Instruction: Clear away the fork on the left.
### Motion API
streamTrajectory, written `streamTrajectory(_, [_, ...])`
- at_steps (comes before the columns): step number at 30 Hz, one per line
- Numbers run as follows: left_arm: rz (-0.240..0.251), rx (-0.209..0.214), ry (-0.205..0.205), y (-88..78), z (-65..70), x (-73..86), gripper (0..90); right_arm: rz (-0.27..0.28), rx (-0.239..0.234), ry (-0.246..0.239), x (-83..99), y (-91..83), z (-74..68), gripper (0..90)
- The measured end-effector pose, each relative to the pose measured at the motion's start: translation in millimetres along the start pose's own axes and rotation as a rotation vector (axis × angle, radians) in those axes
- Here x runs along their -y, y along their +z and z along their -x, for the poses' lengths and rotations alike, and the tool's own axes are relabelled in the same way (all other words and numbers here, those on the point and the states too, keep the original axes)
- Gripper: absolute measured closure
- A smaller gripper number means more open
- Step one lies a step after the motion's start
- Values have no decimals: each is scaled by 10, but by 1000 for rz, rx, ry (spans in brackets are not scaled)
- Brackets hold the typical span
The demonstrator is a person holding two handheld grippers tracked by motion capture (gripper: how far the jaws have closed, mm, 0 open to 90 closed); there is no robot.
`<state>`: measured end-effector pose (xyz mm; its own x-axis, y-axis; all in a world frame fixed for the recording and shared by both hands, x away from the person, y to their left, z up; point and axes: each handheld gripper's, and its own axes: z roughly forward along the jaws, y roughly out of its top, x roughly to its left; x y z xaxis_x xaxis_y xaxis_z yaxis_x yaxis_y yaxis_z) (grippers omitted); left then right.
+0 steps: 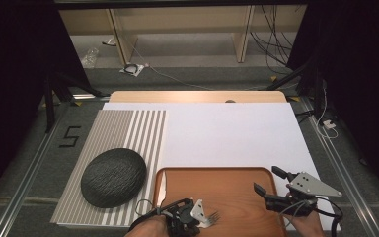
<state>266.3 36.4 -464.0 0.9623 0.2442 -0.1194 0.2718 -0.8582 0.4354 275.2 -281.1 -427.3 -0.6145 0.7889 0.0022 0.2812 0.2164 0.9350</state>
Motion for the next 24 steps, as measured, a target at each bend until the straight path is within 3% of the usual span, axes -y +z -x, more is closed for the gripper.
streamTrajectory(16, [5,-47,-55,-80,-179,107,897,3,-1,-1,1,2,-1,196])
streamTrajectory(21, [1,-69,-67,-108,-227,149,897,2,-1,-5,2,1,2,197])
streamTrajectory(24, [-9,-103,-71,-141,-245,186,897,4,0,-4,0,-4,1,197])
